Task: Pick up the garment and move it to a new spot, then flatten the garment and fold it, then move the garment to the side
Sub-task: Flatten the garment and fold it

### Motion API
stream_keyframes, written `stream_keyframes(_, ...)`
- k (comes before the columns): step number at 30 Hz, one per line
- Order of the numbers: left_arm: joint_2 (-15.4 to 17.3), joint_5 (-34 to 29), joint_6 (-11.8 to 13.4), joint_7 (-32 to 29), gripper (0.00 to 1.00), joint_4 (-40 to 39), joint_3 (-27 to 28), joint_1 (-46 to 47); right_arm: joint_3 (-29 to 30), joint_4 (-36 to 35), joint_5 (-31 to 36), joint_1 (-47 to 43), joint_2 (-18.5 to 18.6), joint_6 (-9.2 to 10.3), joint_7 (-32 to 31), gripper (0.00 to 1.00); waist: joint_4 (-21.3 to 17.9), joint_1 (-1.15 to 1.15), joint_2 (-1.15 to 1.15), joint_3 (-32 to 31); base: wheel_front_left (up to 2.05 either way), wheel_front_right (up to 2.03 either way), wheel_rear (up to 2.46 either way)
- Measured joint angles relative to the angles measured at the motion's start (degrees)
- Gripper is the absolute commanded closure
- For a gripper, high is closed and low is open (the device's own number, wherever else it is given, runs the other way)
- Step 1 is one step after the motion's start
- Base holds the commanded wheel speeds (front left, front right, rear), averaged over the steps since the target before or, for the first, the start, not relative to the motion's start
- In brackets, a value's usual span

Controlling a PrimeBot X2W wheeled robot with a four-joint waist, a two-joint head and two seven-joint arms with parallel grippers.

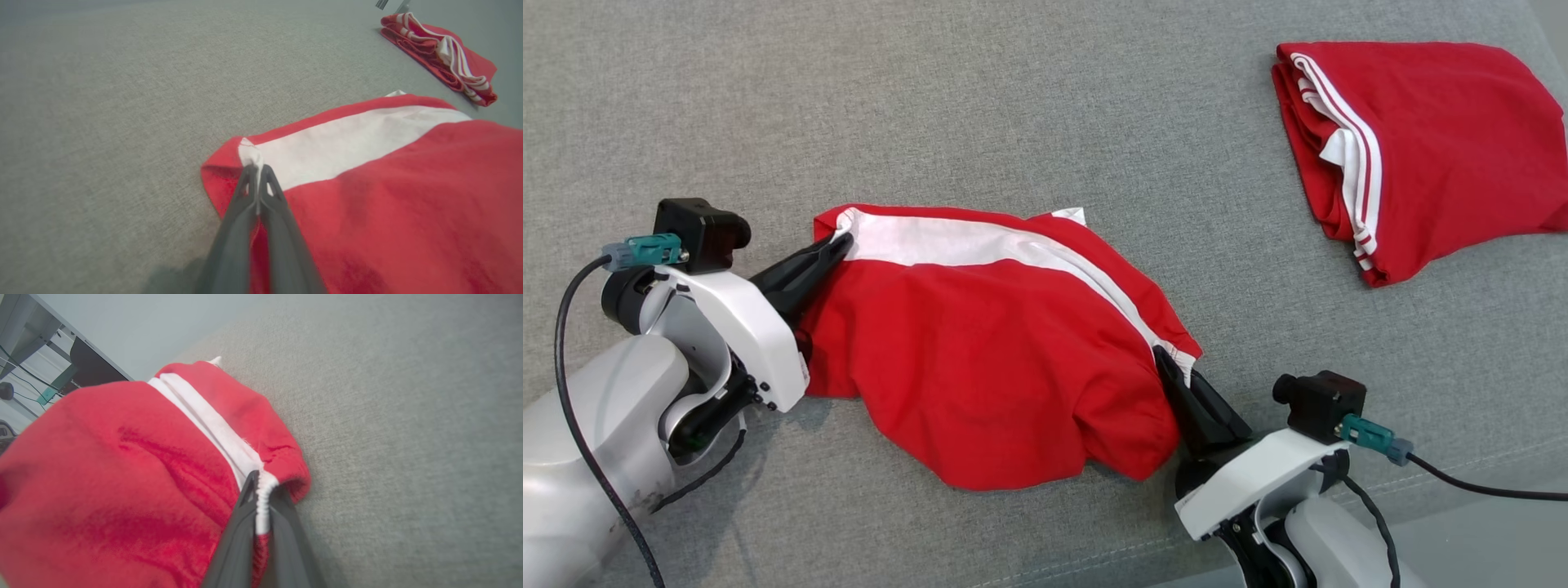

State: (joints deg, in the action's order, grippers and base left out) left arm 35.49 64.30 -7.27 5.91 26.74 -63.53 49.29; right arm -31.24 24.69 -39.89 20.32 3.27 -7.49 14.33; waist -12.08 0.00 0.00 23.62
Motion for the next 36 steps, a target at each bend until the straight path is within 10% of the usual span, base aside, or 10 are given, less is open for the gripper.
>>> stream_keyframes(13, 2.74, 4.70, 0.00, 3.78, 1.00, -2.04, 0.27, 2.26, 0.88, -1.19, 1.00, 3.84, 0.15, 0.00, -0.01, 1.00, 1.91, 0.01, 0.00, -1.65, 0.00, 0.00, 0.00)
stream_keyframes(22, 13.46, 13.34, 0.00, 2.34, 1.00, -5.75, 3.66, 9.40, -0.33, 5.34, 3.24, 22.51, 0.24, 0.00, -2.30, 1.00, 6.27, 0.00, 0.00, -4.65, 0.00, 0.00, 0.00)
stream_keyframes(36, 15.92, 20.86, -0.22, 6.28, 1.00, -6.10, 7.43, 15.83, -3.50, 14.55, -0.27, 45.93, 0.59, -0.01, -7.20, 1.00, 11.93, 0.00, 0.00, -10.02, 0.00, 0.00, 0.00)
